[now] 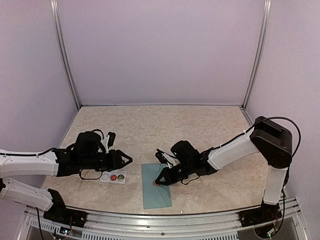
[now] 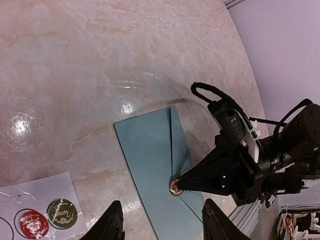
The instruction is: Place the letter into the envelope and seal it
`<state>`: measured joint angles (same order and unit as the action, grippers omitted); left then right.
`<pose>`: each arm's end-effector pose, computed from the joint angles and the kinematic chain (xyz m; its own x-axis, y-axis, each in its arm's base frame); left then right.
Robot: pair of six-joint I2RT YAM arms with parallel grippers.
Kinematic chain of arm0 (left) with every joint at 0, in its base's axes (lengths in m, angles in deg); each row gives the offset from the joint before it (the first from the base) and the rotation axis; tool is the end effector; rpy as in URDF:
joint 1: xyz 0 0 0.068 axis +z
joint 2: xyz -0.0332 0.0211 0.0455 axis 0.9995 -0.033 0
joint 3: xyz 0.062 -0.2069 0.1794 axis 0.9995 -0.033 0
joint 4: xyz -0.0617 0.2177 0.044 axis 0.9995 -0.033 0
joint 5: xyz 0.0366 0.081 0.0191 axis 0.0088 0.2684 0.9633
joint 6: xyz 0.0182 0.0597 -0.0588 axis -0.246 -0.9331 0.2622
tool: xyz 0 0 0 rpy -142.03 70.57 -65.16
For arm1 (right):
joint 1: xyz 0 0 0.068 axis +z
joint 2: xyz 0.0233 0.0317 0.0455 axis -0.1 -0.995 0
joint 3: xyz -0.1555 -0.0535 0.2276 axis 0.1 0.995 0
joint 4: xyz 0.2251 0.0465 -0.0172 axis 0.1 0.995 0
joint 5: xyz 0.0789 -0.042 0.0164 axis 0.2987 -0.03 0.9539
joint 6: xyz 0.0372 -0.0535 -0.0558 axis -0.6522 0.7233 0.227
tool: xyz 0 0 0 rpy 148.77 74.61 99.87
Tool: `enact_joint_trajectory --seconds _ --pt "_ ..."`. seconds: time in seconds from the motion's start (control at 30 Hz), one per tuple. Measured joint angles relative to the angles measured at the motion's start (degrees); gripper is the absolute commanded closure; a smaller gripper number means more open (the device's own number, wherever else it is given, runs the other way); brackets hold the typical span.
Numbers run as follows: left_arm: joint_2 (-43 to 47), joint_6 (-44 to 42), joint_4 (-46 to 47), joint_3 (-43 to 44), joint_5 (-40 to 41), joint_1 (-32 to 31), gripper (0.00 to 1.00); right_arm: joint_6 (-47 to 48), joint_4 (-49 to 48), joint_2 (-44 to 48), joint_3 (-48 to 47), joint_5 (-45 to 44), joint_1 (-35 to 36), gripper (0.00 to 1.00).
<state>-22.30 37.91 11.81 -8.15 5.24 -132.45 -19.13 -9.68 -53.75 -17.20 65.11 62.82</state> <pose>0.1579 -0.1675 0.2021 -0.8344 -0.1946 -0.5157 0.2333 0.7230 -0.6502 0.1823 0.3387 0.1242 -0.8764 -0.3002 -0.3766 -0.4815 0.5623 0.6723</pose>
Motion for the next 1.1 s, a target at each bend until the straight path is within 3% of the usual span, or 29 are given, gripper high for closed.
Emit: enact_joint_trajectory --seconds 0.4,0.57,1.1 --pt "-17.0 3.8 13.7 3.7 -4.9 -9.4 0.9 1.3 2.3 -0.5 -1.5 -1.7 0.0 1.0" --pt "-23.4 5.6 17.3 4.3 -7.2 -10.8 0.99 1.6 2.6 -0.6 -1.7 -2.1 0.0 1.0" --pt "-34.0 6.8 22.8 6.4 -8.7 -11.6 1.0 1.6 2.6 -1.1 -2.2 -2.0 0.0 1.0"
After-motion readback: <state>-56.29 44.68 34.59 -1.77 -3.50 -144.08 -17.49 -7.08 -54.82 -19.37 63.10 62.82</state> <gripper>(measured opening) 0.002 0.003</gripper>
